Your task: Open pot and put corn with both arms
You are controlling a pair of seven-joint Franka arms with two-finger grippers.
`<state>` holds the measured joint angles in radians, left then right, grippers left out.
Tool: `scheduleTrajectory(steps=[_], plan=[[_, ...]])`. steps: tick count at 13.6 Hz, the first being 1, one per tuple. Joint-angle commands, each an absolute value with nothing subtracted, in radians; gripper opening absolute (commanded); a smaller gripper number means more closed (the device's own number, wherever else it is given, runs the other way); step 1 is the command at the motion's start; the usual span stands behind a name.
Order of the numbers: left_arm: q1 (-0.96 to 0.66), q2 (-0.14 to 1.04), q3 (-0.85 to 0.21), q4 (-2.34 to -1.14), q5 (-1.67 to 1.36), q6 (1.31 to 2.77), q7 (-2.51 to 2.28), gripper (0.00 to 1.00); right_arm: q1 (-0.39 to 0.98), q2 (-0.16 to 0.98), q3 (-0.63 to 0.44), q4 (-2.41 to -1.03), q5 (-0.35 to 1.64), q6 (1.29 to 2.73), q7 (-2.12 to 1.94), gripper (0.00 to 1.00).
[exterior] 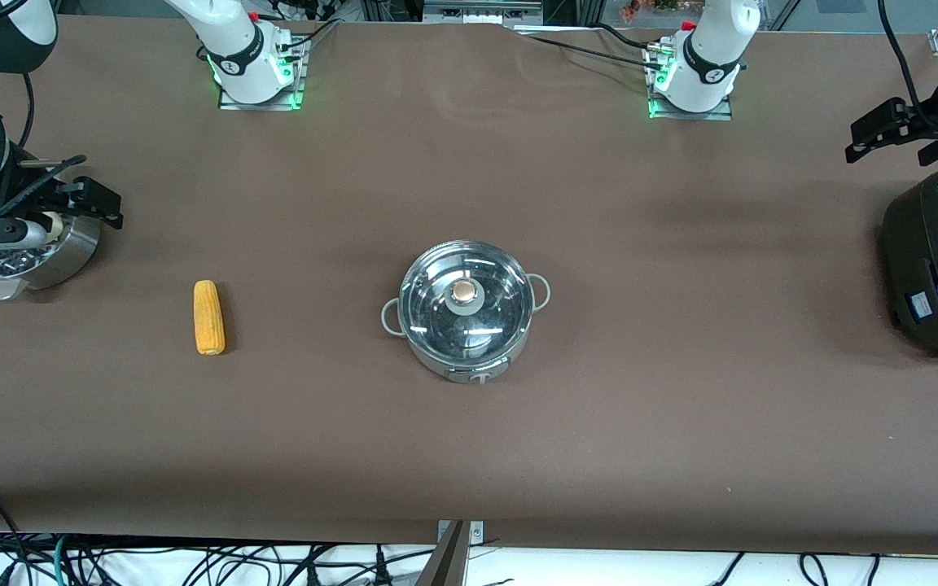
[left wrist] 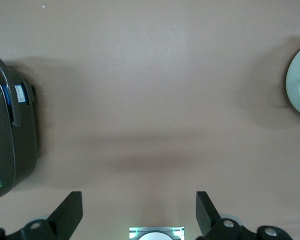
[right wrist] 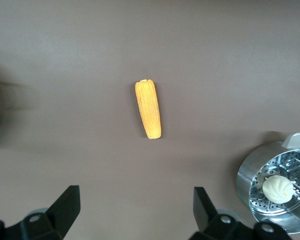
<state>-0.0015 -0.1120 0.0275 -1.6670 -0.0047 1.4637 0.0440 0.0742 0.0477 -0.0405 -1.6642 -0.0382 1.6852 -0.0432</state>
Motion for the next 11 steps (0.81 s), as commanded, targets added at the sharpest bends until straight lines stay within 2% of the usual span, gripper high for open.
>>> scheduleTrajectory(steps=[1, 11], plan=[[0.009, -0.121, 0.020, -1.671, -0.011, 1.468, 0.061, 1.00, 0.077, 0.057, -0.041, -1.641, -0.044, 1.677, -0.035, 1.00], [0.012, -0.100, 0.021, -1.667, -0.006, 1.477, 0.072, 1.00, 0.075, 0.055, -0.041, -1.640, -0.044, 1.678, -0.034, 1.00]])
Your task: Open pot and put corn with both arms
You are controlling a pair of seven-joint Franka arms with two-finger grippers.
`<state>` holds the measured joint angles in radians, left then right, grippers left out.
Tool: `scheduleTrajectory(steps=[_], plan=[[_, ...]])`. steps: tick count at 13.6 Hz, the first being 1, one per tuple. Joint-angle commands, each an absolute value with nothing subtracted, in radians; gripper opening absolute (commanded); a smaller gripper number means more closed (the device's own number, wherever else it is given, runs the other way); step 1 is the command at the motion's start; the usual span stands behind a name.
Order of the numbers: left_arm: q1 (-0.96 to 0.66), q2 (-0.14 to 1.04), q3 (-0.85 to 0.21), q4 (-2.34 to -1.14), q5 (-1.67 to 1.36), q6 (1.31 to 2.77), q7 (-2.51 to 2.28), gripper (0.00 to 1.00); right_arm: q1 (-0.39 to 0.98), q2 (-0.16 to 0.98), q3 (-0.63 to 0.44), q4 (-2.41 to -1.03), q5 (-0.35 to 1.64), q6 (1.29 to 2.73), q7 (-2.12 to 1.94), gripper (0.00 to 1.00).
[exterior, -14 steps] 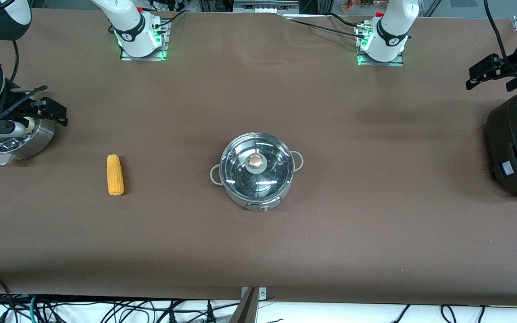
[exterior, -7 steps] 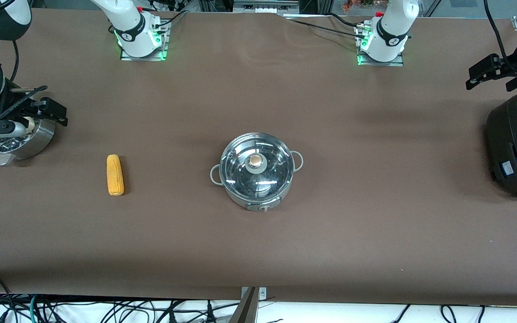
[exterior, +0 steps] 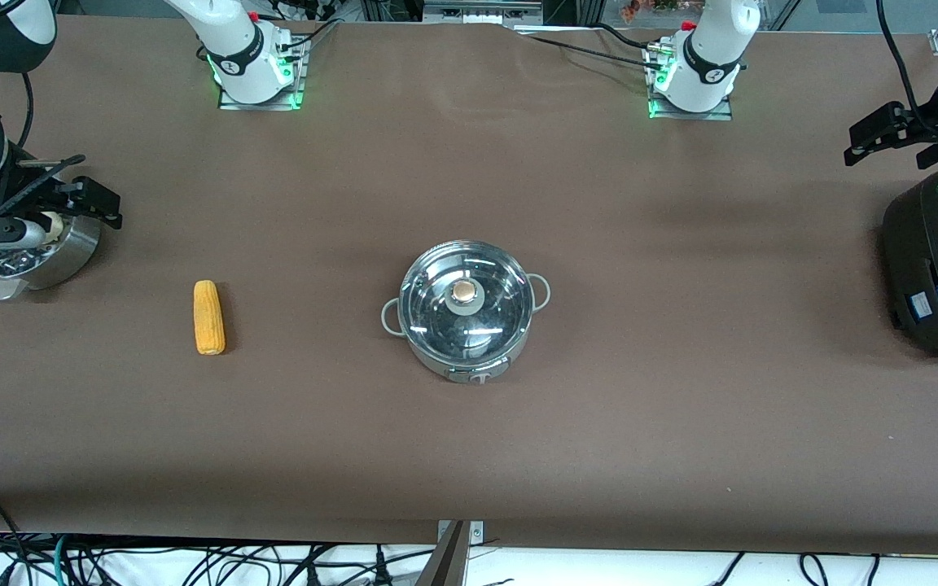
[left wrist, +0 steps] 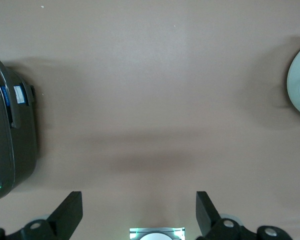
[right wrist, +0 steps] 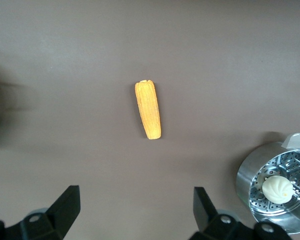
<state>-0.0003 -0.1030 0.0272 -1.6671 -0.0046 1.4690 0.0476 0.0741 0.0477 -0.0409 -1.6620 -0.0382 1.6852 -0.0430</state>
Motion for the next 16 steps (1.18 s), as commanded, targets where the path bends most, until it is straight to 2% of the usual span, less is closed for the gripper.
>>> scheduleTrajectory(steps=[1, 11, 14, 16], plan=[[0.012, -0.089, 0.021, -1.667, -0.006, 1.476, 0.069, 1.00, 0.075, 0.055, -0.041, -1.640, -0.044, 1.678, -0.034, 1.00], [0.012, -0.083, 0.011, -1.666, -0.020, 1.471, 0.049, 0.99, 0.074, 0.055, -0.043, -1.640, -0.041, 1.678, -0.034, 1.00], [0.008, -0.048, -0.128, -1.658, -0.028, 1.482, -0.156, 0.99, 0.074, 0.055, -0.043, -1.640, -0.041, 1.680, -0.034, 1.00], [-0.011, -0.016, -0.188, -1.654, -0.070, 1.543, -0.286, 0.99, 0.074, 0.055, -0.043, -1.640, -0.041, 1.680, -0.035, 1.00]])
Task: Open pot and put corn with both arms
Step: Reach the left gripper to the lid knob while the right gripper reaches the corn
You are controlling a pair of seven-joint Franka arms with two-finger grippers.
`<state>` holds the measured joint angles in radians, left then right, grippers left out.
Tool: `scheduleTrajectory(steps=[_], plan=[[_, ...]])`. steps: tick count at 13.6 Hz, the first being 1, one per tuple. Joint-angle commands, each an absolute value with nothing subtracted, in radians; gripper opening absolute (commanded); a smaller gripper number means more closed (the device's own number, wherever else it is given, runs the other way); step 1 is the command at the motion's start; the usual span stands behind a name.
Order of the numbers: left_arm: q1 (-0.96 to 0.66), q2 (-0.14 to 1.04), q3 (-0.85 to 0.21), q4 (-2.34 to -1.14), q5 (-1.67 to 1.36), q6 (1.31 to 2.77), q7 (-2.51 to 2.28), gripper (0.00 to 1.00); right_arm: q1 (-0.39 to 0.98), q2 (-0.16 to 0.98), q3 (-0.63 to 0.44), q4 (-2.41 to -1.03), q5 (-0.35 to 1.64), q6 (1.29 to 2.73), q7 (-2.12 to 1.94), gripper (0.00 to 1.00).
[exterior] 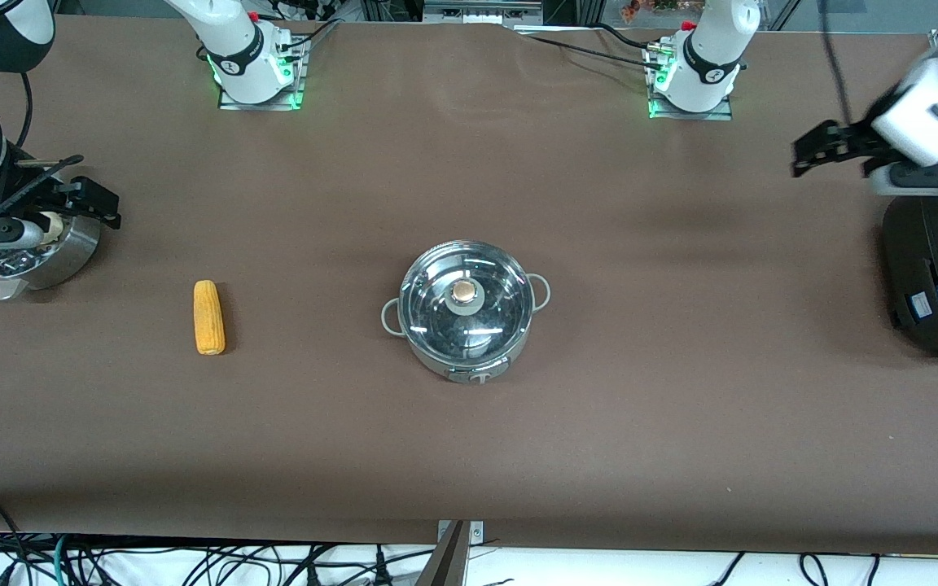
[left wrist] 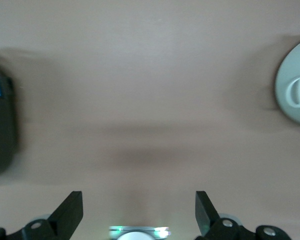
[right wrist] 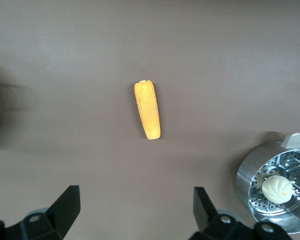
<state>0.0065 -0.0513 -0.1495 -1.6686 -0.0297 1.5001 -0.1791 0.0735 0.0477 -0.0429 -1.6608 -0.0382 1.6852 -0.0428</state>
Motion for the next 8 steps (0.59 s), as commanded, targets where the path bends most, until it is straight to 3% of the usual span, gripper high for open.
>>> scheduleTrajectory(steps=[1, 3, 8], plan=[[-0.038, 0.003, -0.192, -1.654, -0.093, 1.567, -0.332, 0.99, 0.074, 0.055, -0.043, -1.640, -0.041, 1.680, -0.034, 1.00], [-0.087, 0.050, -0.192, -1.628, -0.110, 1.598, -0.382, 0.99, 0.074, 0.055, -0.043, -1.640, -0.041, 1.678, -0.034, 1.00], [-0.309, 0.314, -0.183, -1.399, -0.126, 1.609, -0.633, 0.99, 0.067, 0.096, -0.048, -1.640, -0.052, 1.690, -0.037, 1.00]])
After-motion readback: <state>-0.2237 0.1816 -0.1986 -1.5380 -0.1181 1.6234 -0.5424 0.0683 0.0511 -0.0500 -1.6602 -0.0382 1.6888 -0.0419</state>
